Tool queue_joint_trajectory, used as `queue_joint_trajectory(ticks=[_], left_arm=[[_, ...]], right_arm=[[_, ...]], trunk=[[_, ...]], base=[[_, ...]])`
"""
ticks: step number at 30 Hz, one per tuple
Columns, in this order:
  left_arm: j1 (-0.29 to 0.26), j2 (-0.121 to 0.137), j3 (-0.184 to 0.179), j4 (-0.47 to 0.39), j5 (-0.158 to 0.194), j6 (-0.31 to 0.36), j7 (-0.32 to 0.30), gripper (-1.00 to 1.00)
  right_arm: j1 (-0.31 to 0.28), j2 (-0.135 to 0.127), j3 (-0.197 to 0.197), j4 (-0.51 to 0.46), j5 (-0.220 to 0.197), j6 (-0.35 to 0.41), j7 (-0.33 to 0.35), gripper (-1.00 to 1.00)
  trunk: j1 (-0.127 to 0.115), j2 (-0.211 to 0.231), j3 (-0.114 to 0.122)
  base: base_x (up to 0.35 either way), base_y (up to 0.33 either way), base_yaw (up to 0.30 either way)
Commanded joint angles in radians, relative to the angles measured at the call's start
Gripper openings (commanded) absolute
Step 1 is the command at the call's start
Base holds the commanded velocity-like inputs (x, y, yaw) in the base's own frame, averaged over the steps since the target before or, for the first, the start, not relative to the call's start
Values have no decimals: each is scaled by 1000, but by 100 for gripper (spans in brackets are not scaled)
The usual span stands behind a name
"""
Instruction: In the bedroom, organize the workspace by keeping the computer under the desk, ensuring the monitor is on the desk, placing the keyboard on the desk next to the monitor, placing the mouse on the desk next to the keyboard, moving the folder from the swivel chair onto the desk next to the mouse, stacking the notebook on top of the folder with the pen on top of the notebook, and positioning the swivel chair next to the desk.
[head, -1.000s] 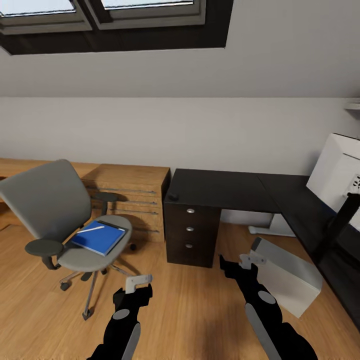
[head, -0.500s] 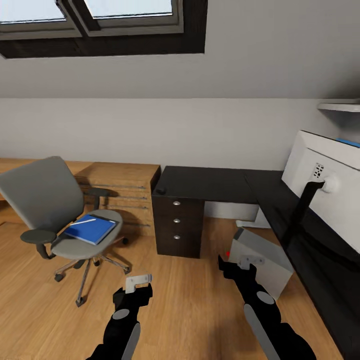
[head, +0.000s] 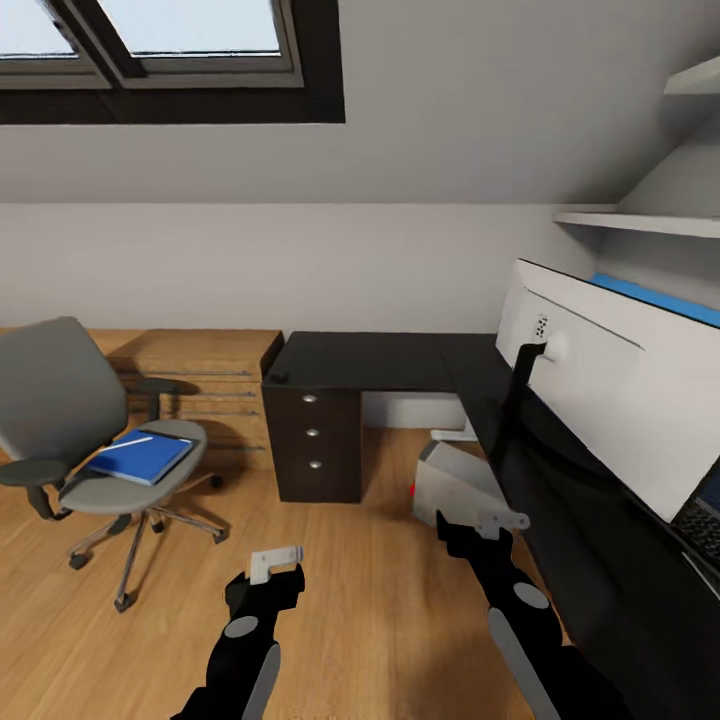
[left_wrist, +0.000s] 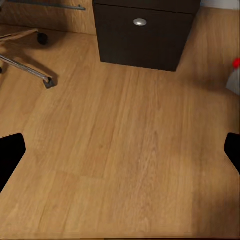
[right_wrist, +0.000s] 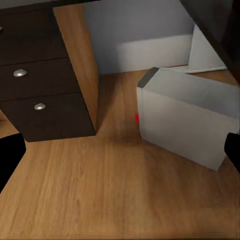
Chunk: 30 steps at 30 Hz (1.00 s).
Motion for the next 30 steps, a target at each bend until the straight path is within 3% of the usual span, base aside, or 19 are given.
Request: queue_joint_trajectory(ticks=[1, 30], left_arm=[[-1, 0, -1, -2, 9, 3, 9, 100], [-1, 3, -1, -46, 9, 5, 9, 100]], right_arm=[[-1, -1, 3, -1, -9, 3, -9, 100], [-1, -1, 4, 6, -6, 2, -14, 100]], trunk=[[0, -1, 0], [0, -1, 0]], base=[[-166, -312, -86], [-182, -307, -4]])
